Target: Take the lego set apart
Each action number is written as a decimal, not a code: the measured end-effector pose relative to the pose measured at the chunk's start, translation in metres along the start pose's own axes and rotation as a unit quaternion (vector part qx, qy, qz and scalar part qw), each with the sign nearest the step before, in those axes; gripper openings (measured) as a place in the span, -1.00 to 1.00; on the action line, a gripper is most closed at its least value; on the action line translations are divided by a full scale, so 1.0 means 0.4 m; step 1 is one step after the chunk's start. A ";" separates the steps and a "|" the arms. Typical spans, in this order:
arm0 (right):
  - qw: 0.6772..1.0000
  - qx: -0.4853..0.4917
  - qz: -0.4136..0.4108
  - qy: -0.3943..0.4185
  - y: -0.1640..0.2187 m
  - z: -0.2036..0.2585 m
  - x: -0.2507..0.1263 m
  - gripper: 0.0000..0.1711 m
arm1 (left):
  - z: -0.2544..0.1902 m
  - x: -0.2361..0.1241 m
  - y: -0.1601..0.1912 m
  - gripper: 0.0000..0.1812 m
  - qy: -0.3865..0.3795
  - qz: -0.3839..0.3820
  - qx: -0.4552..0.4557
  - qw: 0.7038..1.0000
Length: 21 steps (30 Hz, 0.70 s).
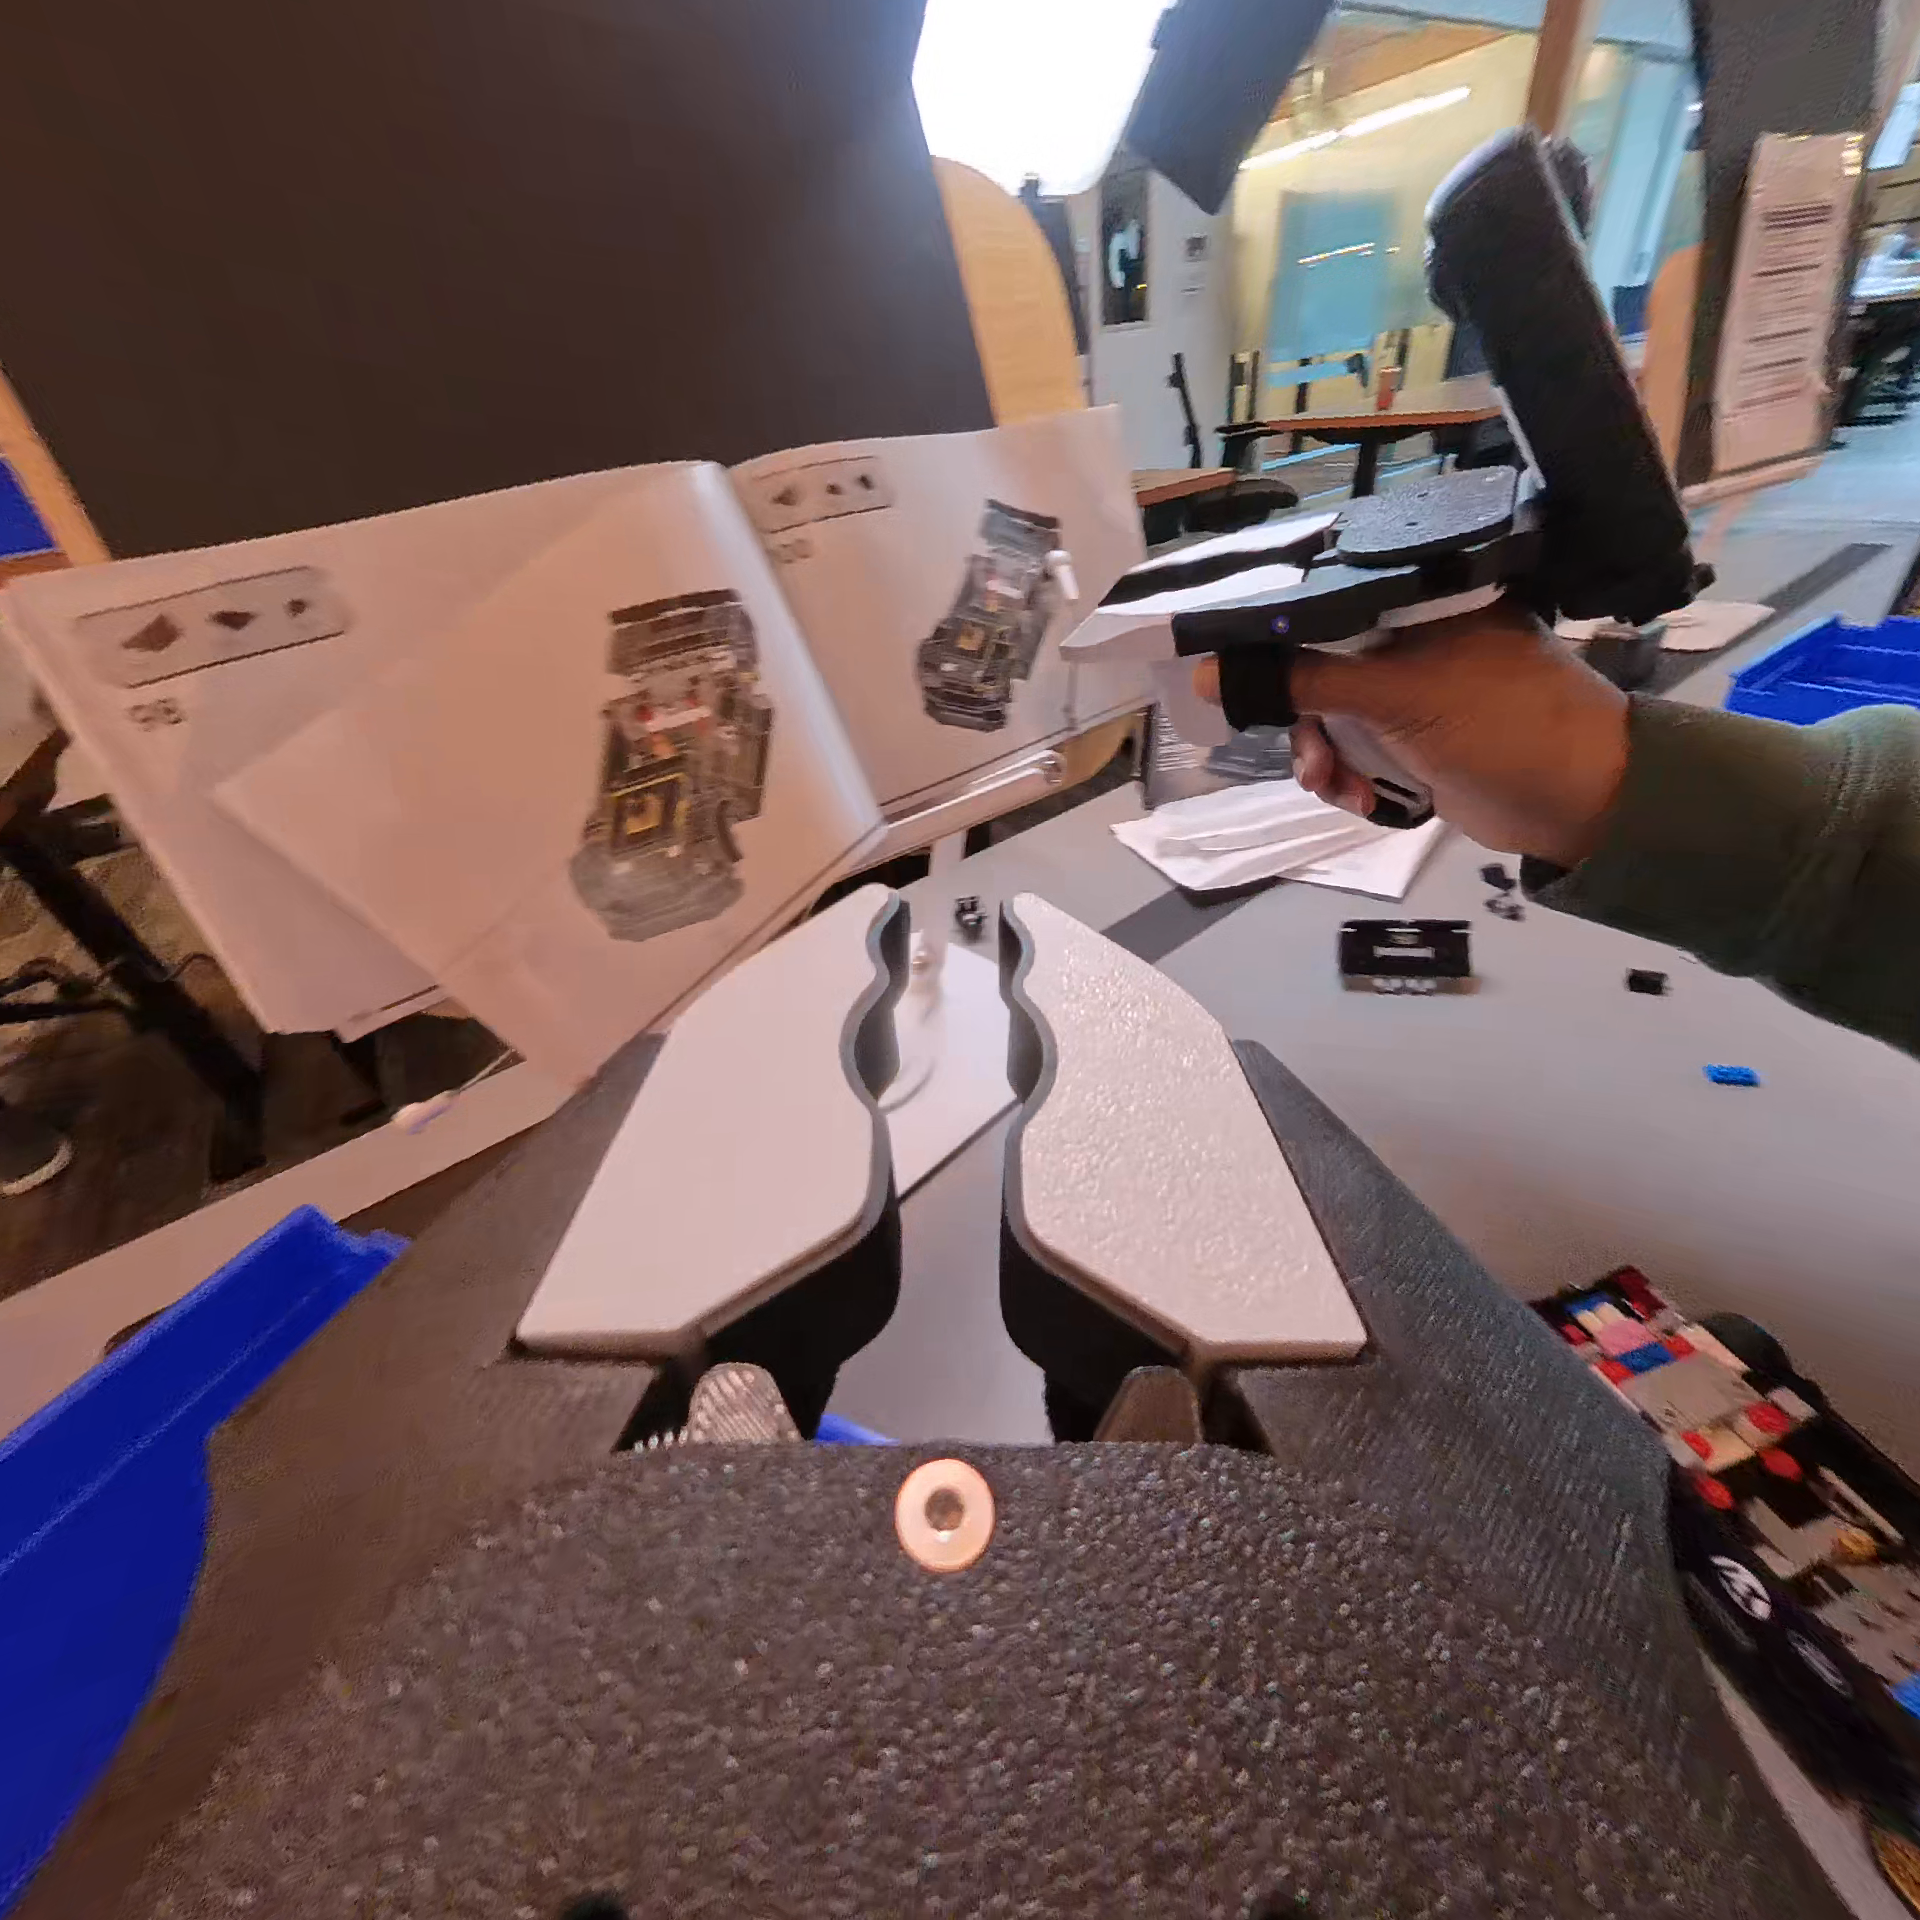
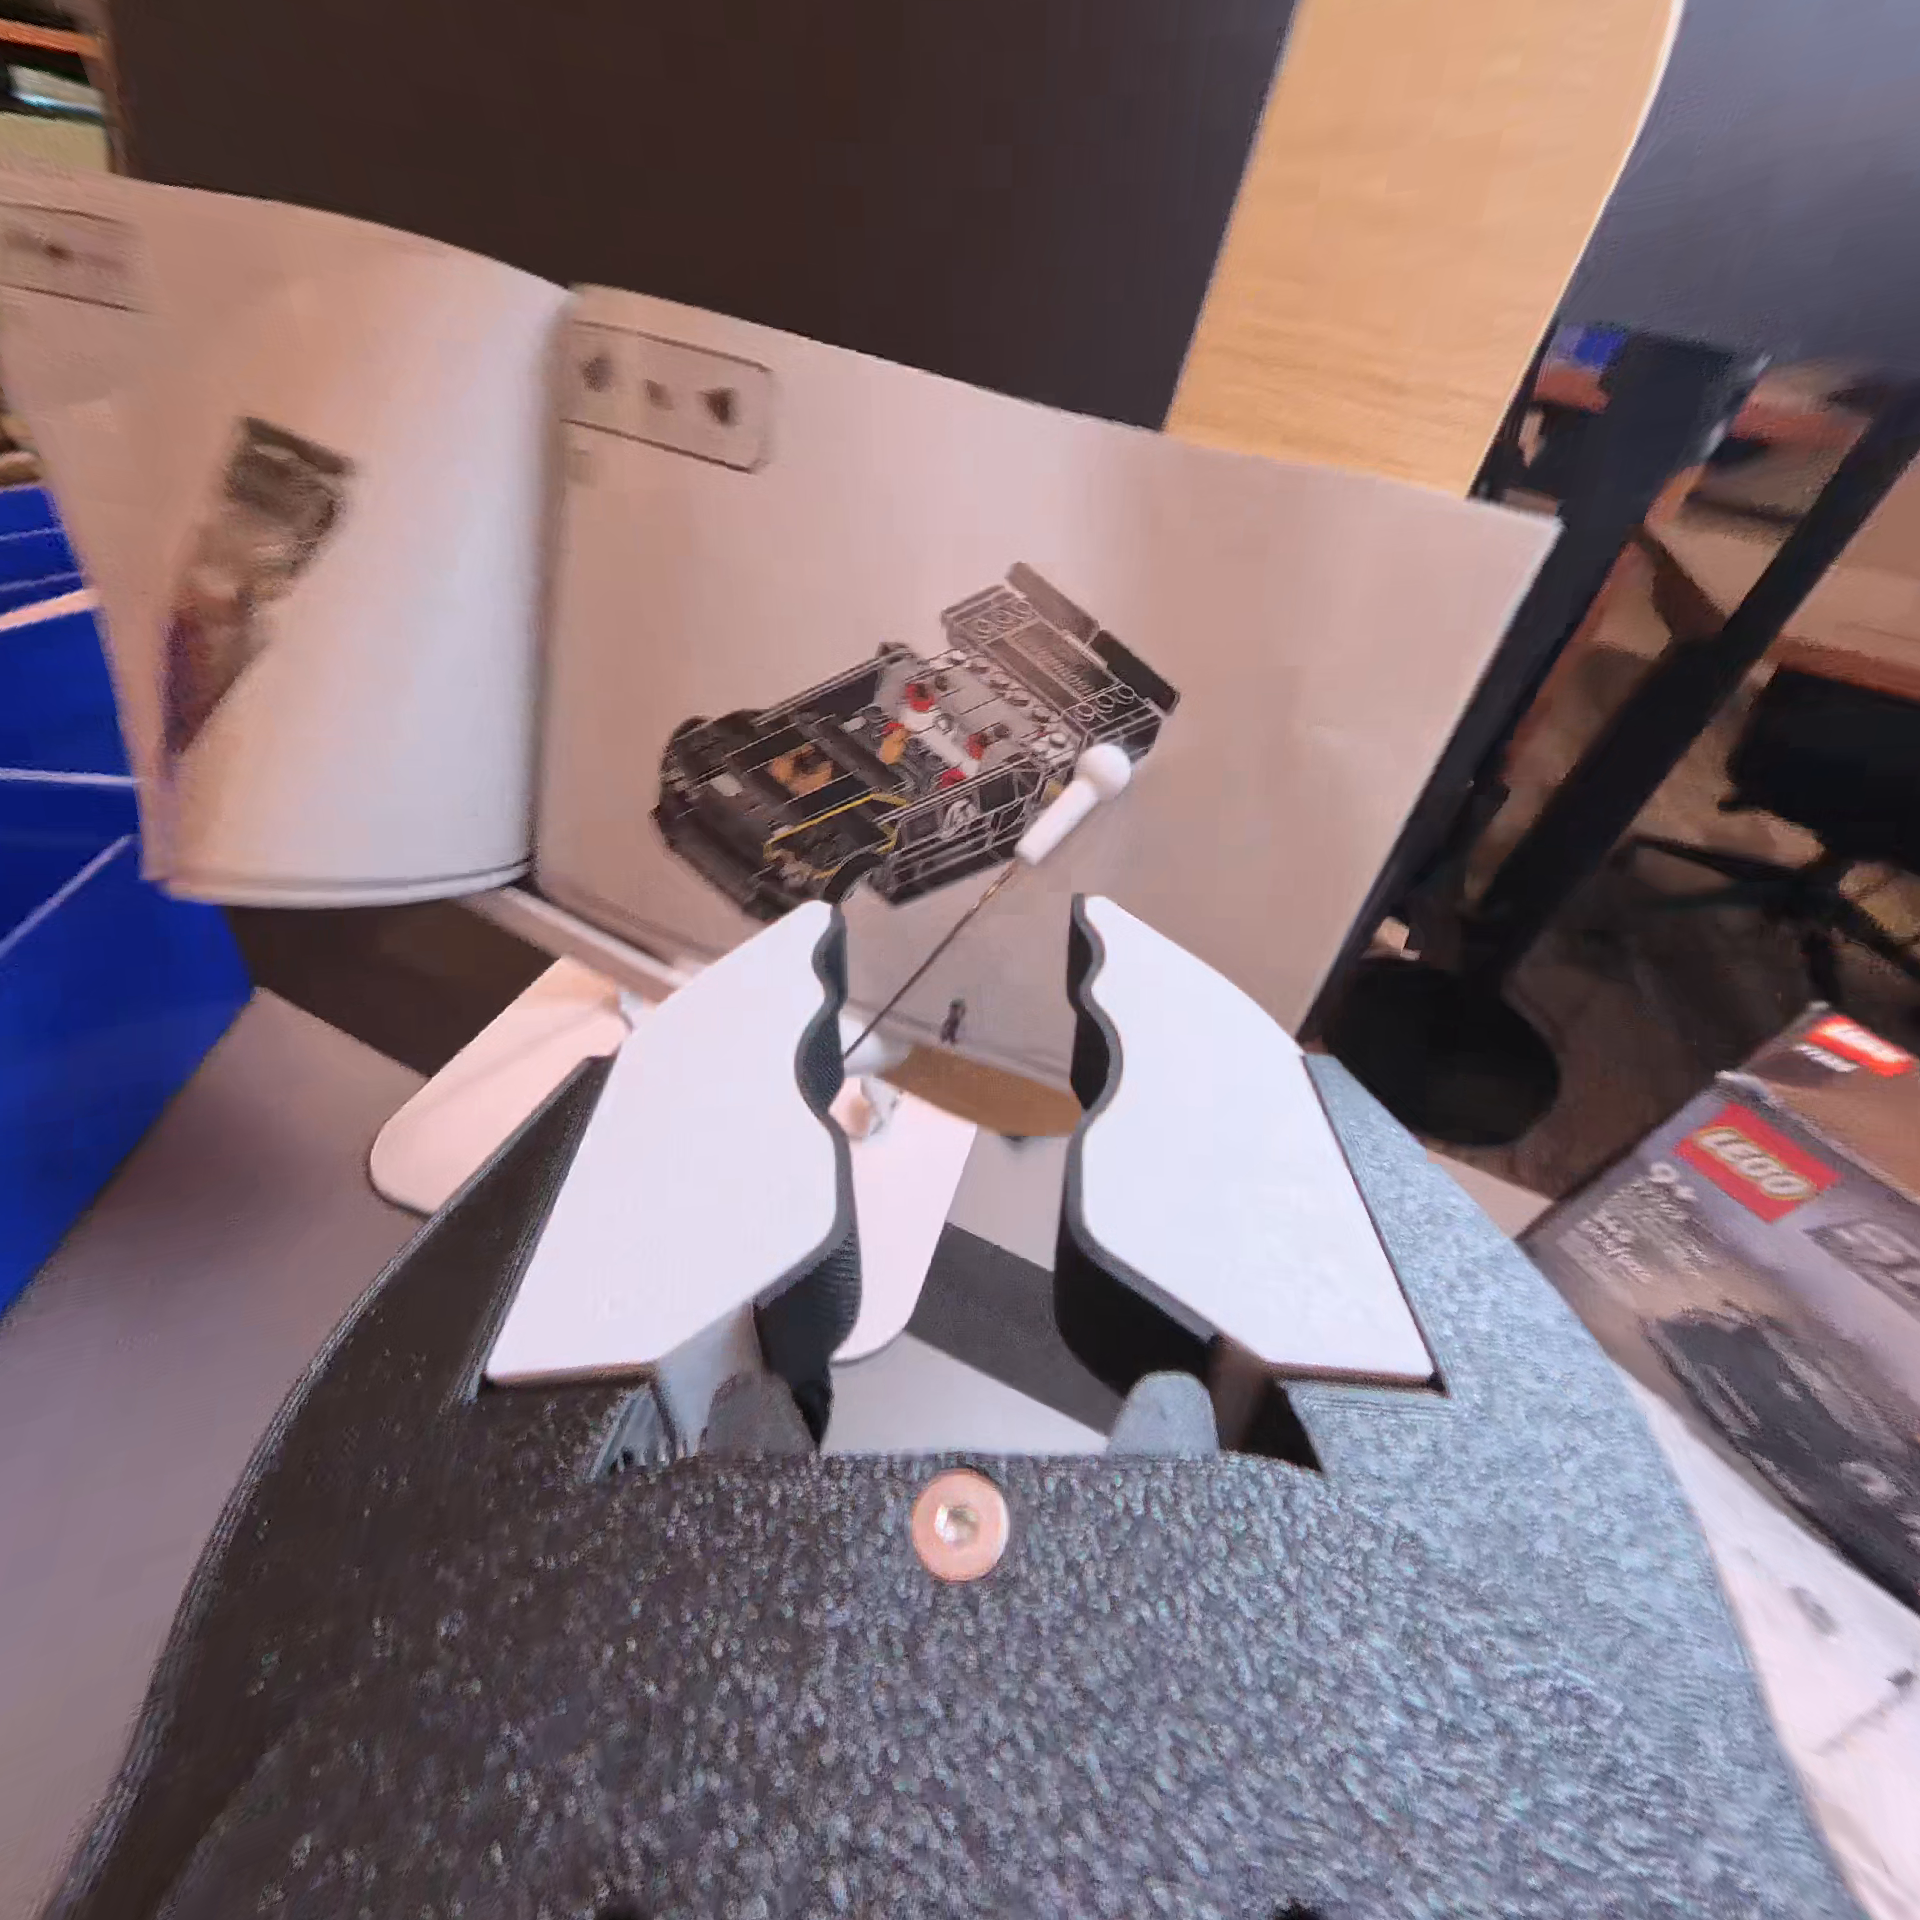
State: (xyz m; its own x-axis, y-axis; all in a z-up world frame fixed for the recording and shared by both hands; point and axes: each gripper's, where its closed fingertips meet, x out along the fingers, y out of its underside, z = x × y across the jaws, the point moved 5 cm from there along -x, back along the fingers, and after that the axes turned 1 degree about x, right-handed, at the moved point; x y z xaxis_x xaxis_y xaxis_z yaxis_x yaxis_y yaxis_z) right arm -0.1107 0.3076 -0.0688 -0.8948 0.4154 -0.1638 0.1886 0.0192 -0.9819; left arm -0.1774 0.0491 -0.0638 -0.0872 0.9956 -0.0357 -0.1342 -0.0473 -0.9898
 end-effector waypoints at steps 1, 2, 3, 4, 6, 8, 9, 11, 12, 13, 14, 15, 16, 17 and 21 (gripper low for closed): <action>1.000 0.014 0.013 0.005 0.004 -0.007 0.029 -0.55 | 0.016 0.002 0.001 -0.82 -0.009 0.005 -0.003 1.000; 1.000 0.020 0.019 0.011 0.008 -0.014 0.046 -0.72 | 0.030 0.005 0.003 -0.82 -0.015 0.013 -0.007 1.000; 1.000 0.023 0.012 0.014 0.012 -0.018 0.051 -0.87 | 0.044 0.009 0.006 -0.81 -0.021 0.020 -0.010 1.000; 0.999 0.044 0.004 0.016 0.021 -0.020 0.048 -0.88 | 0.057 0.013 0.010 -0.81 -0.027 0.026 -0.014 0.999; 0.994 0.103 -0.022 0.018 0.049 -0.032 0.031 -0.89 | 0.084 0.030 0.015 -0.79 -0.034 0.041 -0.026 0.998; 0.977 0.205 -0.052 0.003 0.095 -0.049 0.018 -0.87 | 0.108 0.054 0.020 -0.77 -0.040 0.048 -0.041 0.997; 0.963 0.259 -0.066 -0.011 0.118 -0.053 0.015 -0.86 | 0.119 0.067 0.021 -0.76 -0.045 0.048 -0.046 0.997; 0.927 0.361 -0.088 -0.042 0.157 -0.054 0.015 -0.84 | 0.134 0.087 0.026 -0.76 -0.057 0.049 -0.048 0.996; 0.904 0.411 -0.096 -0.067 0.174 -0.053 0.015 -0.84 | 0.137 0.091 0.027 -0.76 -0.064 0.049 -0.047 0.996; 0.880 0.456 -0.090 -0.095 0.194 -0.051 0.015 -0.83 | 0.138 0.091 0.029 -0.75 -0.068 0.048 -0.042 0.996; 0.861 0.486 -0.081 -0.123 0.210 -0.047 0.011 -0.81 | 0.137 0.087 0.030 -0.76 -0.071 0.047 -0.037 0.996; 0.852 0.497 -0.085 -0.142 0.216 -0.046 -0.002 -0.80 | 0.136 0.080 0.032 -0.76 -0.072 0.048 -0.033 0.996; 0.855 0.494 -0.087 -0.132 0.223 -0.055 -0.021 -0.79 | 0.137 0.070 0.035 -0.76 -0.076 0.047 -0.029 0.996; 0.863 0.484 -0.092 -0.115 0.228 -0.070 -0.043 -0.80 | 0.139 0.059 0.037 -0.76 -0.080 0.045 -0.025 0.995; 0.906 0.396 -0.139 -0.051 0.190 -0.127 -0.141 -0.63 | 0.152 0.029 0.048 -0.76 -0.085 0.043 -0.033 0.995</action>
State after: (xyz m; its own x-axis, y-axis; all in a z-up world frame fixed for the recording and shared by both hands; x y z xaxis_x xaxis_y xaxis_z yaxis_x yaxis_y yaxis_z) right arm -0.0253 0.3317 -0.1292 -0.9040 0.4068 0.1319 -0.3628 -0.5664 -0.7400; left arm -0.2411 0.0548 -0.0749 -0.2612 0.9599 -0.1016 -0.0555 -0.1200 -0.9912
